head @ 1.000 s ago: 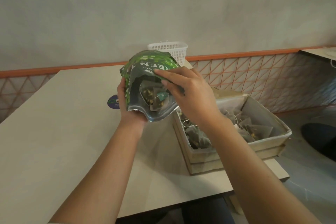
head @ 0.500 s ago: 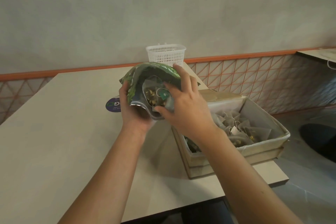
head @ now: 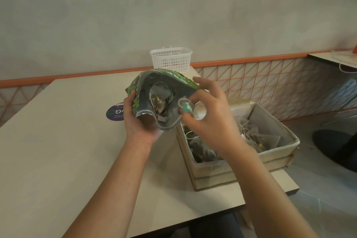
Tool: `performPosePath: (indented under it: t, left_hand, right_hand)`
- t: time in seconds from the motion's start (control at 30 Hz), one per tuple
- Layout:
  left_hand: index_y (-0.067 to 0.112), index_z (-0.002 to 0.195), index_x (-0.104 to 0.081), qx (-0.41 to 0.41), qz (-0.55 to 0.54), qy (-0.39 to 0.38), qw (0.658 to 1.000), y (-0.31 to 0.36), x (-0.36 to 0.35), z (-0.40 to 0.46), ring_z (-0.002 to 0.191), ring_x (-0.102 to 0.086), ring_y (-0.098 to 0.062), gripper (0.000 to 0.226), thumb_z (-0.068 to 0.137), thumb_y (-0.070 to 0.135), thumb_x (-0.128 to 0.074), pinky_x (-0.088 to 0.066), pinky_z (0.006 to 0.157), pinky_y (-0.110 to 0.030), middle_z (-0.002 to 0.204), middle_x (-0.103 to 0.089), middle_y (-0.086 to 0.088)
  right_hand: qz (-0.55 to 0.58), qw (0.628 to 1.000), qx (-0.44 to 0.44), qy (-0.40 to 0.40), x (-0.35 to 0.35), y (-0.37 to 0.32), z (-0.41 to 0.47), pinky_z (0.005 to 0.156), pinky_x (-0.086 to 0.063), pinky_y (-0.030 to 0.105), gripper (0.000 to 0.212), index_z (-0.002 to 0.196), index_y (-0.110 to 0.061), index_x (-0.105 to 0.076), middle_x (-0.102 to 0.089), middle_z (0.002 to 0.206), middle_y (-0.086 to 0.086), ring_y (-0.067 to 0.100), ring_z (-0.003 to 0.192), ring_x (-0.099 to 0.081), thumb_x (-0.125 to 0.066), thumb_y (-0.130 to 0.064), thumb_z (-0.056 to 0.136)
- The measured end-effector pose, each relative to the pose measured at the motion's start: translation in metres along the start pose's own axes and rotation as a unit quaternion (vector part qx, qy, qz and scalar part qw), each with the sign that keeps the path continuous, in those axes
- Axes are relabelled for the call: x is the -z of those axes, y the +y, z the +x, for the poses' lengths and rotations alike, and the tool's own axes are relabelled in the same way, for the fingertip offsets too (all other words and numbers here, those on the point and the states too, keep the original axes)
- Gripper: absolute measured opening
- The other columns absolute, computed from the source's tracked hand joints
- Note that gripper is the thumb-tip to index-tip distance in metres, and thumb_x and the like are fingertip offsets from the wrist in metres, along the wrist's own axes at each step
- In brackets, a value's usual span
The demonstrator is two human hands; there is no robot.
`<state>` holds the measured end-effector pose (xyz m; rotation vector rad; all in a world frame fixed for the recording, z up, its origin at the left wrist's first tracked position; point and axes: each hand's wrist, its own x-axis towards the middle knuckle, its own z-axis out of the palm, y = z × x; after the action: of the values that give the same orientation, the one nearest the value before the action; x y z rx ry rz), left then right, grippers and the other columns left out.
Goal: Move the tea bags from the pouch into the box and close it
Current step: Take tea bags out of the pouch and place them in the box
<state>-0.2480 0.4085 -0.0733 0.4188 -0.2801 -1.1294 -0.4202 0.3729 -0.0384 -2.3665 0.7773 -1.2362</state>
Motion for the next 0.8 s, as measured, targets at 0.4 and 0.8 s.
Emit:
performPosePath:
  t: [0.4,0.8]
  left_hand:
    - [0.021,0.107,-0.066,-0.014,0.042,-0.052,0.998,-0.013,-0.023,0.000,0.090,-0.073,-0.024,0.040,0.097,0.048,-0.037,-0.060,0.079,-0.040,0.098,-0.074,-0.003]
    - [0.021,0.110,-0.067,-0.008,0.046,-0.046,0.998,-0.014,-0.025,-0.002,0.099,-0.070,-0.025,0.040,0.095,0.048,-0.042,-0.058,0.087,-0.041,0.109,-0.071,-0.003]
  right_hand:
    - [0.064,0.973,-0.214,0.060,0.063,0.047,-0.009,0.043,-0.041,0.009,0.034,0.103,-0.022,-0.054,-0.062,0.090,-0.009,-0.005,0.058,-0.057,-0.078,-0.019,0.079]
    - [-0.032,0.959,-0.251,-0.132,0.048,0.066,-0.008,0.066,-0.047,0.013,0.036,0.124,-0.024,-0.063,-0.070,0.110,0.004,0.010,0.083,-0.063,-0.066,-0.016,0.089]
